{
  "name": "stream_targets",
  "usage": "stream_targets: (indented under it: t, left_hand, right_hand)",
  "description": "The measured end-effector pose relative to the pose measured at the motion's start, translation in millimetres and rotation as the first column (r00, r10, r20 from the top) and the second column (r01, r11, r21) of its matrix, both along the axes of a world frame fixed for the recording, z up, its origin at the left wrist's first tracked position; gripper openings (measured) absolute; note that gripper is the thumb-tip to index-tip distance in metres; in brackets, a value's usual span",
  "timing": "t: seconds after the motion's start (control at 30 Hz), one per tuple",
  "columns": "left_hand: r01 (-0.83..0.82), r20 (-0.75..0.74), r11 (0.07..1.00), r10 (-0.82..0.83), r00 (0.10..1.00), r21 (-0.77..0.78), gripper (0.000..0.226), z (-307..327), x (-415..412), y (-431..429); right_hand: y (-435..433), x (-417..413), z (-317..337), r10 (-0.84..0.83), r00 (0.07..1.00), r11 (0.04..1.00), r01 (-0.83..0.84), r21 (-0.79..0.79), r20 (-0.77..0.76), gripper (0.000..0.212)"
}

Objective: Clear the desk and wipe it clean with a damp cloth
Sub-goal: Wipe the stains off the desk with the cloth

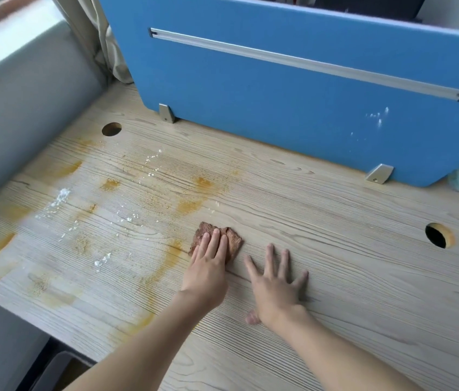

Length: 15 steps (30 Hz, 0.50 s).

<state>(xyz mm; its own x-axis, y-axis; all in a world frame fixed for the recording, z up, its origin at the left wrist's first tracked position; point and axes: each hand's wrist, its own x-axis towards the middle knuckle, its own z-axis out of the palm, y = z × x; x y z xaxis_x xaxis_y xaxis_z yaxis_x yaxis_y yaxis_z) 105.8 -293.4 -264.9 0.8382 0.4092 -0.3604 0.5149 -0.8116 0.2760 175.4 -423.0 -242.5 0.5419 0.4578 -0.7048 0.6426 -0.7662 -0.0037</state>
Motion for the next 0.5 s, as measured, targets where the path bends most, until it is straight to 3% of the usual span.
stream_targets:
  t: [0.13,0.23,0.33,0.5]
  left_hand:
    - [0.062,-0.004,0.998,-0.062,0.998,-0.023,0.085,1.5,-22.6,-11.1]
    - [0.047,0.000,0.999,-0.047,0.999,-0.026,0.083,-0.1,-19.2,1.6]
    - [0.001,0.025,1.000,-0.001,1.000,-0.003,0.078,-1.0,-9.7,1.0]
    - [0.036,-0.005,0.999,-0.036,0.999,-0.018,0.077,-0.6,-40.5,-23.0]
  right_hand:
    - [-2.3,-5.1,3.7,0.012,0.999,0.999,-0.013,0.033,0.037,0.122]
    - [-12.8,-26.1,0.4,0.037,0.997,0.991,-0.046,0.130,0.070,0.105]
    - [-21.4,-37.2,-2.7,0.024,1.000,0.997,-0.023,0.079,-0.018,0.117]
    - [-18.3,-40.7,-1.1,0.064,0.998,0.997,-0.065,0.039,0.018,0.124]
